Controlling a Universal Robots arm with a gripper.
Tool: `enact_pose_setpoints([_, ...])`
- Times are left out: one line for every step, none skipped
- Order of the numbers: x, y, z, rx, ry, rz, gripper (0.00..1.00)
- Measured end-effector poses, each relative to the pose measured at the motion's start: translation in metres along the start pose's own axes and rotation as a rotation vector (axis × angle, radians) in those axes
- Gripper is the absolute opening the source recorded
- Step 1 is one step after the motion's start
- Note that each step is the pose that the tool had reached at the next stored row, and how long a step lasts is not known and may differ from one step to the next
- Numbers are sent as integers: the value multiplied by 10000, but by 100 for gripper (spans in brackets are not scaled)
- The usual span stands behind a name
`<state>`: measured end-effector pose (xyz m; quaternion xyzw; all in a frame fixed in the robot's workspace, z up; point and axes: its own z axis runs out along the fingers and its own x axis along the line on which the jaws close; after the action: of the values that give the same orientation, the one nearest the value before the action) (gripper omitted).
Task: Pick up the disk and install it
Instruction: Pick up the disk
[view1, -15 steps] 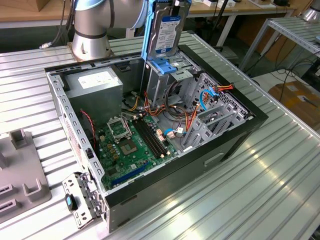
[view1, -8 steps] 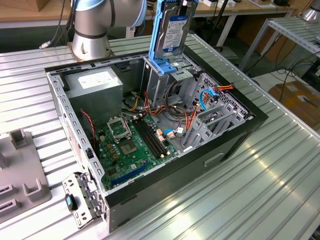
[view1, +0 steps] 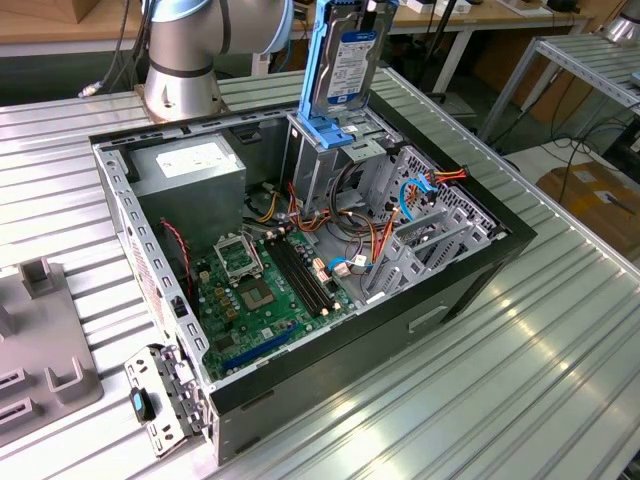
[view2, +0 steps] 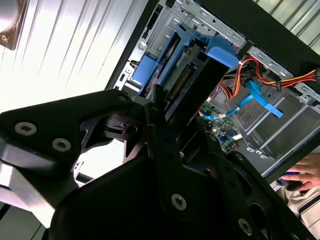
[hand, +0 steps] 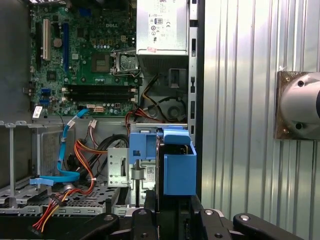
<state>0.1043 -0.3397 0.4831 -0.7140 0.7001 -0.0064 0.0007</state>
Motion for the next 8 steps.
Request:
enact_pose_setpoints([0,-1,0,0,0,0,35])
enact_pose_setpoints([0,-2,0,0,0,0,35])
enact_pose_setpoints([2,-1,0,0,0,0,35])
enact_pose_setpoints([9,-2,-1,0,1,0,35])
enact_pose_setpoints([14,-2,0,-1,1,0,35])
enact_pose_setpoints([23,-2,0,-1,0,0,35])
enact_pose_setpoints([37,-2,0,0,0,0,35])
enact_pose_setpoints([50,-2,1,-1,0,0,35])
